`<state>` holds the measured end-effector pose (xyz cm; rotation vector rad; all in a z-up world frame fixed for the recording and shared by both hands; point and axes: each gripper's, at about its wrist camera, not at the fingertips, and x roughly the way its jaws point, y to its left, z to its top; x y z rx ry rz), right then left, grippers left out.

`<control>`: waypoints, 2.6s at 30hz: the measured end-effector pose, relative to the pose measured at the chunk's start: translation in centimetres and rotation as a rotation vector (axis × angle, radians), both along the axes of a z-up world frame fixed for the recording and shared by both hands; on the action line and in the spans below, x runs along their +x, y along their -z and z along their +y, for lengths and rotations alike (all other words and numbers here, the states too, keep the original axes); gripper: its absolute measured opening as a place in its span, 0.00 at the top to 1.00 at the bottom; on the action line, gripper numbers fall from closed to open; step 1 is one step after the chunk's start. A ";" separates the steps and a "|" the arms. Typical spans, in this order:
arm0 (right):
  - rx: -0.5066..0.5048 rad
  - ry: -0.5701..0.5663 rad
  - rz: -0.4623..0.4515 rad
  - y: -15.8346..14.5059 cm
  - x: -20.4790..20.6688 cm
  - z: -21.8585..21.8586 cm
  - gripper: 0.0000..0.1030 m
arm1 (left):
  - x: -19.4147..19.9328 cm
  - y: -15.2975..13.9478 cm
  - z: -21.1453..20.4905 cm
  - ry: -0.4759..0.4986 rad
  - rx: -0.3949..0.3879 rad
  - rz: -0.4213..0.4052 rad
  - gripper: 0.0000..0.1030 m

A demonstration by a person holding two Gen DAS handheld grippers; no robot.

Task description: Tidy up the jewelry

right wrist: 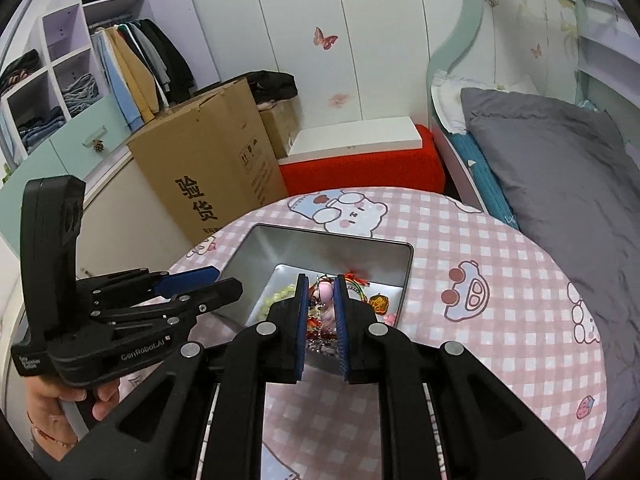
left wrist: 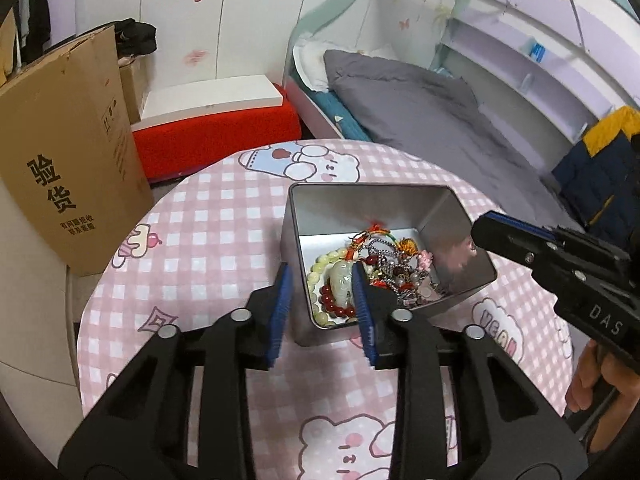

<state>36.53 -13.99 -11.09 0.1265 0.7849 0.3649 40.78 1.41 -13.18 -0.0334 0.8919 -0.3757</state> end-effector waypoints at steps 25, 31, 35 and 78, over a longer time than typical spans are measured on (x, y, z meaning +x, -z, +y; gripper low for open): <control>0.023 0.002 0.009 0.3 0.6 -0.6 0.88 | 0.5 0.5 -0.6 -0.008 0.079 -0.003 0.84; 0.037 0.011 0.006 -0.2 -0.1 -1.1 0.83 | 0.3 0.4 -0.8 -0.014 0.094 -0.005 0.84; 0.034 0.020 -0.008 -0.8 -1.0 -1.4 0.73 | -0.1 0.1 -0.7 -0.025 0.083 0.002 0.83; -0.112 0.171 -0.551 -9.4 -32.5 -1.4 0.12 | -36.2 -14.1 0.0 -0.263 0.125 -0.621 0.08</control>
